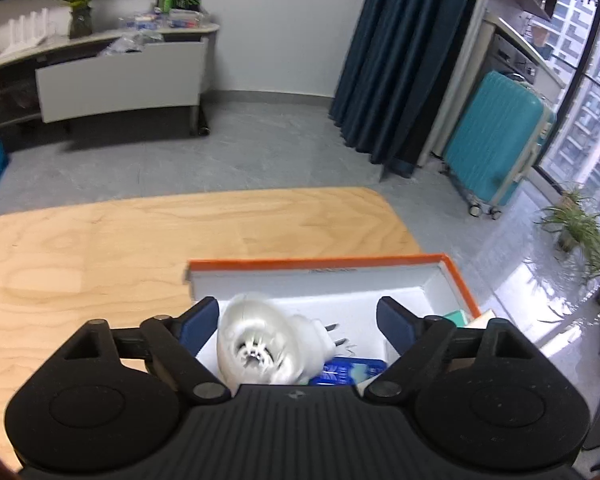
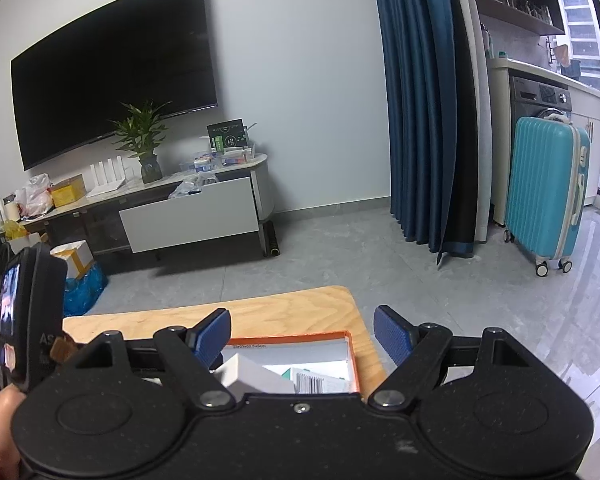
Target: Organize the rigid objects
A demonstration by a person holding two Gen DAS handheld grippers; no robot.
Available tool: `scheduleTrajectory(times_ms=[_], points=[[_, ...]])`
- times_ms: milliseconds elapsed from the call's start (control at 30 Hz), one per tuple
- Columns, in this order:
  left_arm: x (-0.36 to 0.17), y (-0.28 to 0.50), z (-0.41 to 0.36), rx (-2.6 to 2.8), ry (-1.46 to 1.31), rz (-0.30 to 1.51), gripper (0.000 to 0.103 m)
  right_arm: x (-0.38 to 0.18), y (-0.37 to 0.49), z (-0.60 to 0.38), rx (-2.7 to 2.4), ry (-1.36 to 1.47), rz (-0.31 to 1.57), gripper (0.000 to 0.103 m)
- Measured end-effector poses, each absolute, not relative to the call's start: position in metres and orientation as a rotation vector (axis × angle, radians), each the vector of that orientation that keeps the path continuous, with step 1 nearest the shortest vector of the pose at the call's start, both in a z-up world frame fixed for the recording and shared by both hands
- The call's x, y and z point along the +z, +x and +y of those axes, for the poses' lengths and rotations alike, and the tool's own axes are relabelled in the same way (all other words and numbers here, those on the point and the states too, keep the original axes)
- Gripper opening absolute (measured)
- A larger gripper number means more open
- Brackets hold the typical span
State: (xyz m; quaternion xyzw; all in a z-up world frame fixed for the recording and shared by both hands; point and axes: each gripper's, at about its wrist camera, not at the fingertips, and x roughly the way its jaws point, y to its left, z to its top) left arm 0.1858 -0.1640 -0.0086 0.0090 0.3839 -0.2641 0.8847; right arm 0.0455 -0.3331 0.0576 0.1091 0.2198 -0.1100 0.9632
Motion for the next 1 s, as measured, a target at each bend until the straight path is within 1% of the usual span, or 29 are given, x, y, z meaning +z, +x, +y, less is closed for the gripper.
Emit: scheduleTrajectory(times_ms=[300,767,1000], points=[[0.006,0.180,-0.141,-0.479,-0.009,0.775,0.088,0.062,0.029,-0.324,-0.210,0.218,0.442,0.093],[0.020,0.145,-0.107,-0.433,-0.045,0.768,0.089,0.063,-0.012,-0.305,-0.205,0.216,0.456,0.093],[0.022,0.111,-0.099,-0.415,-0.009,0.774,0.095,0.059,-0.030,-0.294,-0.193,0.198,0.488,0.093]])
